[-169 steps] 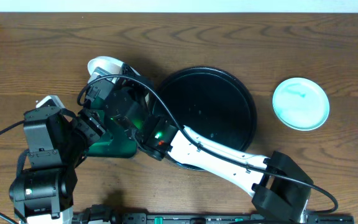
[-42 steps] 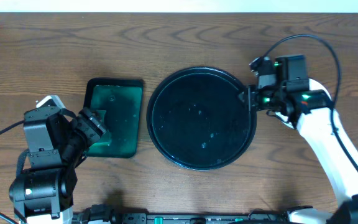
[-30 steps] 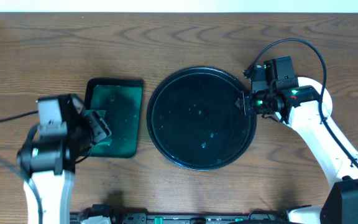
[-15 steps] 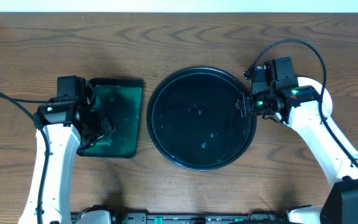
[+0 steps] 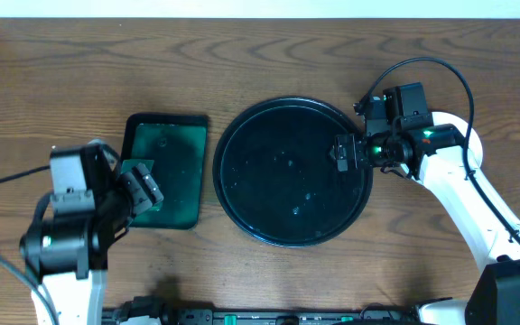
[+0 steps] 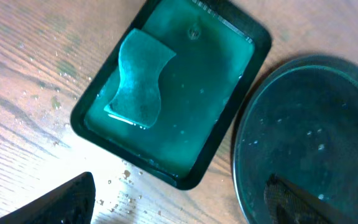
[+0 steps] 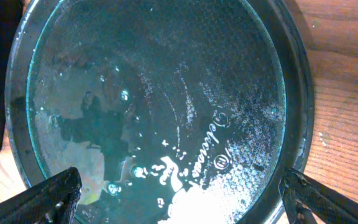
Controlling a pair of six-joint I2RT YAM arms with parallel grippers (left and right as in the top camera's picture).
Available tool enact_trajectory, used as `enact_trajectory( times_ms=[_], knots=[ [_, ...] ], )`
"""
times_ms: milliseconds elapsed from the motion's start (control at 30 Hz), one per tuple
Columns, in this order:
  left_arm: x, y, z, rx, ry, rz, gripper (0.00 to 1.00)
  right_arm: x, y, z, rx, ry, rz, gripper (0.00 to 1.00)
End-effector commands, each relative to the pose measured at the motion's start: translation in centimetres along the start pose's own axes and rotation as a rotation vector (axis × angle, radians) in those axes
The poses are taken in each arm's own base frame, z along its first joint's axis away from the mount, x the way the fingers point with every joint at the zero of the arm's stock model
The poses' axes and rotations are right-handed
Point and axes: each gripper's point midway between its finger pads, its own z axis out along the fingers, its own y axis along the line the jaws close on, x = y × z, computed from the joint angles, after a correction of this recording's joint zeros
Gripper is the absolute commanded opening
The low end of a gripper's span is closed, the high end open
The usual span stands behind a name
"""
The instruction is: Clean dirty plates on tray and stack at the side
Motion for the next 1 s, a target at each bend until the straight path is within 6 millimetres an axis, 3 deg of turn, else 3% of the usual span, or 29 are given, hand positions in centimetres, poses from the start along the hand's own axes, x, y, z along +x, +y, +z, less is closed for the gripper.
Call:
enact_trajectory(
  times_ms=[0, 233, 433, 633, 767, 967],
  knots=[
    [0.0, 0.1, -0.6, 0.005, -0.030, -0.031, 0.88, 0.2, 0.3, 0.2, -0.015, 0.008, -0.004, 0.99],
    [-0.2, 0.1, -0.7, 0.008, -0.038, -0.049, 0.88, 0.2, -0.2, 0.1, -0.005, 0.006, 0.007, 0.99],
    [-0.2, 0.1, -0.7, 0.009, -0.038, -0.049, 0.88, 1.4, -0.5, -0.5, 0.026, -0.001, -0.004, 0.99],
    [-0.2, 0.1, -0.7, 0.009, -0.038, -0.049, 0.88, 4.0, -2.6, -4.9, 0.182, -0.188, -0.041, 0.99],
    [-0.2, 0.1, -0.7, 0.008, -0.038, -0.049, 0.88, 3.9, -1.2, -8.6, 0.165, -0.421, -0.192, 0.99],
    [-0.2, 0.1, -0.7, 0.009, -0.038, -0.049, 0.88, 6.4, -1.7, -12.1, 0.240, -0.677, -0.288, 0.99]
  ],
)
